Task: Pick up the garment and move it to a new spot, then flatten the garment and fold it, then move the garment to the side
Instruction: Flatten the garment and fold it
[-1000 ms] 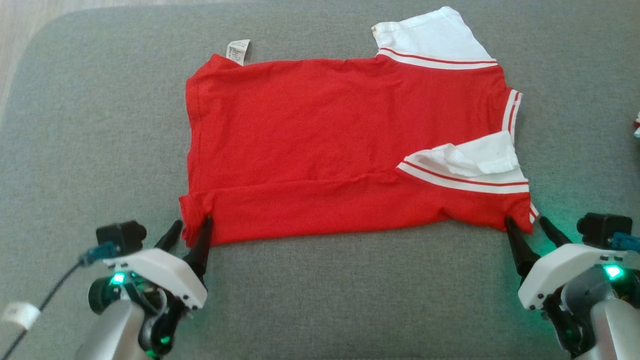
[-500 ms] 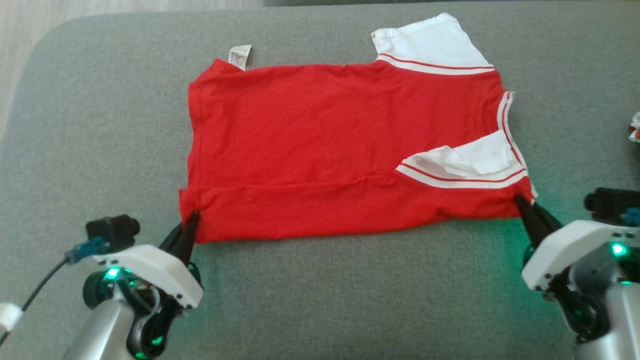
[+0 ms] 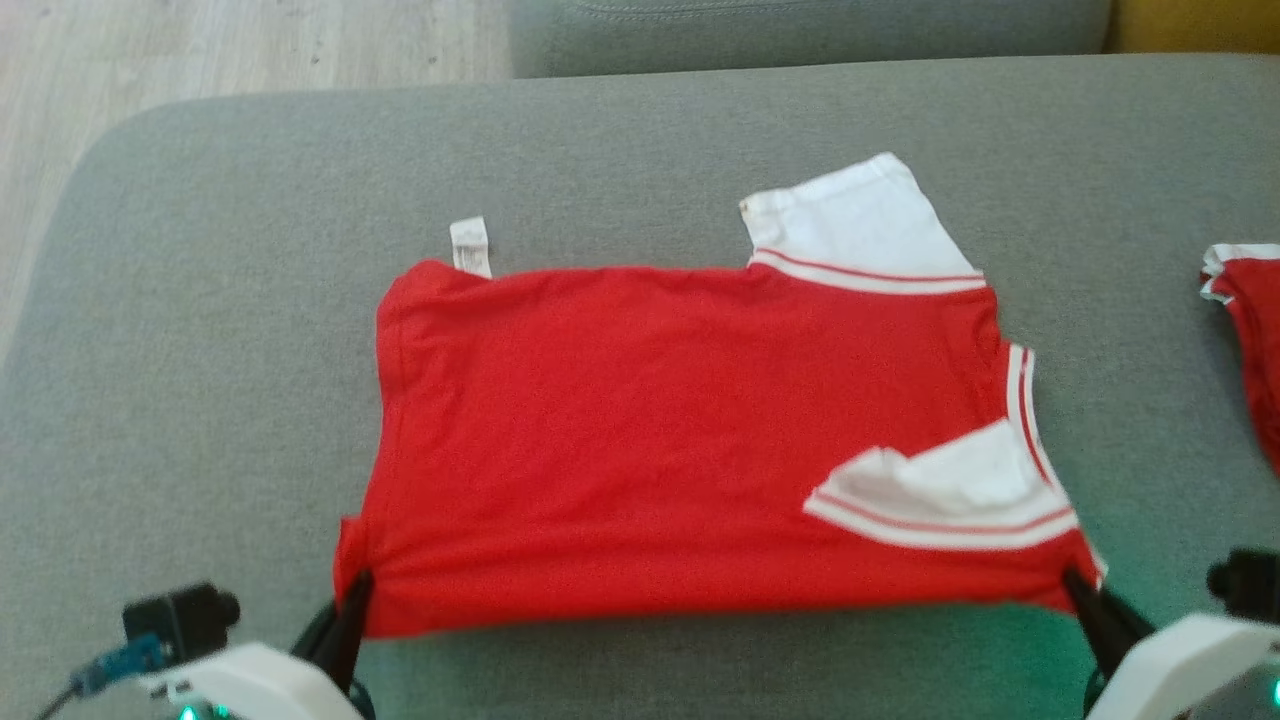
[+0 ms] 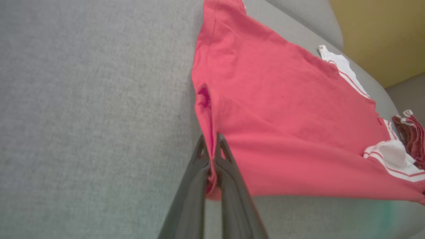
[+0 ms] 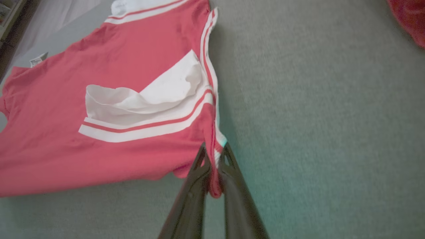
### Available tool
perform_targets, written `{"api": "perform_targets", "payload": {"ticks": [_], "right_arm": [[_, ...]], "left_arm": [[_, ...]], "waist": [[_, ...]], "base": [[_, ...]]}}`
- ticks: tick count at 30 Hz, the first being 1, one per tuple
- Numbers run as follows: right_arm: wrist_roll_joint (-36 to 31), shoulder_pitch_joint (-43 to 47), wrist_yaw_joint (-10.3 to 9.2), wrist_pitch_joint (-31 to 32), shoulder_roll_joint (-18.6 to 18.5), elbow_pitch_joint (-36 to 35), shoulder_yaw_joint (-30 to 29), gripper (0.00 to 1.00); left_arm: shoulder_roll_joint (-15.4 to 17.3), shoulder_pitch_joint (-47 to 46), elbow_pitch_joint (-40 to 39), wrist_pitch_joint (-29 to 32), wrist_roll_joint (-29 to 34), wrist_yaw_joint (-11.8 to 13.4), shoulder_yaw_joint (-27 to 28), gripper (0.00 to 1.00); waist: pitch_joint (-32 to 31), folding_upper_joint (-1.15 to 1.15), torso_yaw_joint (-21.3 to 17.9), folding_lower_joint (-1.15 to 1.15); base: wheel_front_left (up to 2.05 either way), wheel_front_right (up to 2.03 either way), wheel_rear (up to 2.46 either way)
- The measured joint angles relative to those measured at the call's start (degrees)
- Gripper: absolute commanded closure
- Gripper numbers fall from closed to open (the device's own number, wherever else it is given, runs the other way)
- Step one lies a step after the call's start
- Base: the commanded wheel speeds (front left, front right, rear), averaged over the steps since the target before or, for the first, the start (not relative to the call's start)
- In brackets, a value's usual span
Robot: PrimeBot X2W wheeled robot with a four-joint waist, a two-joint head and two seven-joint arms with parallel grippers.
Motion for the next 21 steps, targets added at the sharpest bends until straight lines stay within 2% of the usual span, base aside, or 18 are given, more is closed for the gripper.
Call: {"api": "perform_targets", "payload": {"ticks": [2, 3, 4, 5, 11, 15, 21], "right_arm": [[0.5, 1.8, 0.00, 0.2, 0.4, 0.1, -0.1, 1.00], [1.3, 2.4, 0.00, 0.3, 0.5, 0.6, -0.2, 0.72], [1.6, 2.9, 0.00, 1.4, 0.5, 1.6, -0.2, 0.02], [1.9, 3.3, 0.00, 2.3, 0.5, 2.5, 0.1, 0.00], [4.1, 3.5, 0.00, -2.4, 0.6, 4.4, 1.8, 0.00], [3.9, 2.5, 0.00, -7.9, 0.6, 4.7, 2.1, 0.00], [-2.1, -2.1, 0.00, -18.3, 0.6, 1.1, 4.2, 0.00]], "left_arm": [[0.0, 2.2, -1.0, 0.0, -0.3, 0.6, -0.1, 1.00], [-0.1, 2.7, -0.9, 0.0, -0.3, 0.6, -0.3, 0.76], [-0.4, 2.9, -0.7, 0.0, -0.3, 0.6, -0.5, 0.11], [-0.8, 2.9, -0.4, 0.0, -0.3, 0.6, -0.7, 0.00], [-2.2, 2.7, 4.8, -3.1, 3.2, 1.6, -2.5, 0.00], [-3.7, 1.4, 5.2, -10.7, 7.1, 3.1, -2.0, 0.00], [-4.6, -4.0, 4.8, -24.9, 15.6, 4.3, -0.6, 0.00]], "waist": [[-0.2, 0.00, -0.2, 0.00], [-0.3, 0.00, -0.2, 0.00], [-0.5, 0.00, -0.2, 0.00], [-0.6, 0.00, -0.1, 0.00], [-1.3, 0.00, -0.4, 0.00], [-1.8, 0.00, -0.6, 0.00], [-2.2, 0.00, -0.5, 0.01]], "base": [[0.00, 0.00, 0.00], [0.00, 0.00, 0.00], [0.00, 0.00, 0.00], [0.00, 0.00, 0.00], [0.00, 0.00, 0.00], [0.00, 0.00, 0.00], [0.00, 0.00, 0.00]]}}
